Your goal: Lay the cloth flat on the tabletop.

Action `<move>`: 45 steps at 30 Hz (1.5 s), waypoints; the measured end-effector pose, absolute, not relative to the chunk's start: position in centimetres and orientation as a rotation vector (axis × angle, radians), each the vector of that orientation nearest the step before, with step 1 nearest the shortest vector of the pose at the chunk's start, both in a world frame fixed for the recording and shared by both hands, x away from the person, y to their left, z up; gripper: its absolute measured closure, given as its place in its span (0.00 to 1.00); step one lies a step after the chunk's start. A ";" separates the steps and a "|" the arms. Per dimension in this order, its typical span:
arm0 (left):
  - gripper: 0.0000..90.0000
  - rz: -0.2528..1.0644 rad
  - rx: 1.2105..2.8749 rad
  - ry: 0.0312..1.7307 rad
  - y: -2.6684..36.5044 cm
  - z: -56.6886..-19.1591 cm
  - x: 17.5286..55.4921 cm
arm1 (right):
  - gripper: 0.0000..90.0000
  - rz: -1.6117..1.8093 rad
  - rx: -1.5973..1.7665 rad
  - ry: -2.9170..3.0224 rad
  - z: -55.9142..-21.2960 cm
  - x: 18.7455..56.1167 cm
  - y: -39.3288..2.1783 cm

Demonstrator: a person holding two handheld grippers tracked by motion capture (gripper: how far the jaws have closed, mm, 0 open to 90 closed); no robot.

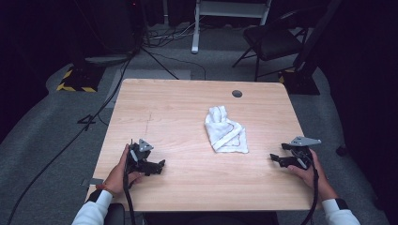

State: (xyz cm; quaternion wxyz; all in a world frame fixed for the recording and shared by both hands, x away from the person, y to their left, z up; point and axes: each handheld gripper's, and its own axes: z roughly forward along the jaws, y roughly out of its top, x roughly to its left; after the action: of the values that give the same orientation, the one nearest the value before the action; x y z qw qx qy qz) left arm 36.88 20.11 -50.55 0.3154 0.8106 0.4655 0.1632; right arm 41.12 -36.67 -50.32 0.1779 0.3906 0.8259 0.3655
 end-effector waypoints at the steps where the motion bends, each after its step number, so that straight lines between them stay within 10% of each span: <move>1: 0.00 0.425 2.148 1.198 19.9 -50.6 37.4 | 0.24 1.034 1.106 2.336 -50.3 41.1 -36.7; 21: 0.00 0.346 2.250 0.973 17.6 -50.5 38.6 | 0.41 1.128 0.975 2.408 -48.5 42.5 -32.6; 45: 0.27 0.289 2.292 0.558 3.3 -47.9 42.3 | 0.61 1.108 0.826 2.540 -49.6 44.1 -26.1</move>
State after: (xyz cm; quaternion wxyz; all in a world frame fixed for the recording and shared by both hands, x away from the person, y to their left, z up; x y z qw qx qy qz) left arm 42.32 3.31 -47.87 0.3733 0.8947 0.2178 0.1126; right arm 44.15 -26.14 -49.61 0.1244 0.2835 0.8715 0.3802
